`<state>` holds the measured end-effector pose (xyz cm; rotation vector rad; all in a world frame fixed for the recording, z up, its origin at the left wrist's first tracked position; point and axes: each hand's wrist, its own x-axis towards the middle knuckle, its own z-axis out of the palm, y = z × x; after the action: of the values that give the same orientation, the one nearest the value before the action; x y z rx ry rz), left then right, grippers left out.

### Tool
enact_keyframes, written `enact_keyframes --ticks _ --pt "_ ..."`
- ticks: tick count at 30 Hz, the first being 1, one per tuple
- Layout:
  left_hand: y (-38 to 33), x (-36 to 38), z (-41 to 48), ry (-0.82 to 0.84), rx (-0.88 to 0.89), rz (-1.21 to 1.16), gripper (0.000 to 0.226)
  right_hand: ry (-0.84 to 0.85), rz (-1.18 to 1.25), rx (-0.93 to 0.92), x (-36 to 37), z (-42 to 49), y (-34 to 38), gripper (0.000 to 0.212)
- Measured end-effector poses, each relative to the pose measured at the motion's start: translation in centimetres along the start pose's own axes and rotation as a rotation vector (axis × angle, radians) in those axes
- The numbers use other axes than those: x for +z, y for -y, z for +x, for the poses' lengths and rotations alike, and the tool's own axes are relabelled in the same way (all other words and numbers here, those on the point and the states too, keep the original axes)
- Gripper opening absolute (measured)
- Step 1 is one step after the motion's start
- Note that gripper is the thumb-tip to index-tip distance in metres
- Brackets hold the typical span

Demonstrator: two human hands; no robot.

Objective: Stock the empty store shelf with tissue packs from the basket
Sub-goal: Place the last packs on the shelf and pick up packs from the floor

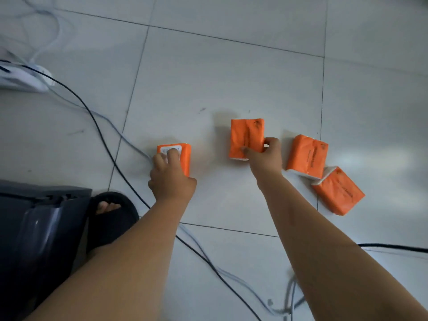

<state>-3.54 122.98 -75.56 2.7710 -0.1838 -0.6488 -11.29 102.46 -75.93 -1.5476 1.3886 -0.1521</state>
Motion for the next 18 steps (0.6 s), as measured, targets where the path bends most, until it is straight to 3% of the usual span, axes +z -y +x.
enact_keyframes --ticks 2,5,7,12,15,18 --pt "0.2 -1.7 0.2 0.024 -0.049 -0.228 0.067 0.076 0.091 -0.054 -0.1 -1.0 1.1 0.045" --pt "-0.5 -5.6 0.5 0.08 -0.198 -0.781 0.043 0.116 0.256 -0.099 -0.8 -2.6 3.3 0.043" --pt "-1.4 -9.0 0.5 0.1 -0.309 -0.987 0.033 0.152 0.336 -0.117 -1.6 -3.9 5.6 0.042" --pt "-2.5 -17.8 -1.3 0.107 -0.336 -1.28 0.022 0.268 0.42 -0.27 -4.3 -7.2 13.4 0.043" --pt "-2.5 -23.2 -3.6 0.094 -0.249 -1.378 0.037 0.342 0.433 -0.399 -6.0 -10.0 18.2 0.043" --pt "-3.0 -28.4 -6.7 0.007 -0.177 -1.457 0.028 0.428 0.449 -0.528 -7.7 -13.4 22.5 0.041"
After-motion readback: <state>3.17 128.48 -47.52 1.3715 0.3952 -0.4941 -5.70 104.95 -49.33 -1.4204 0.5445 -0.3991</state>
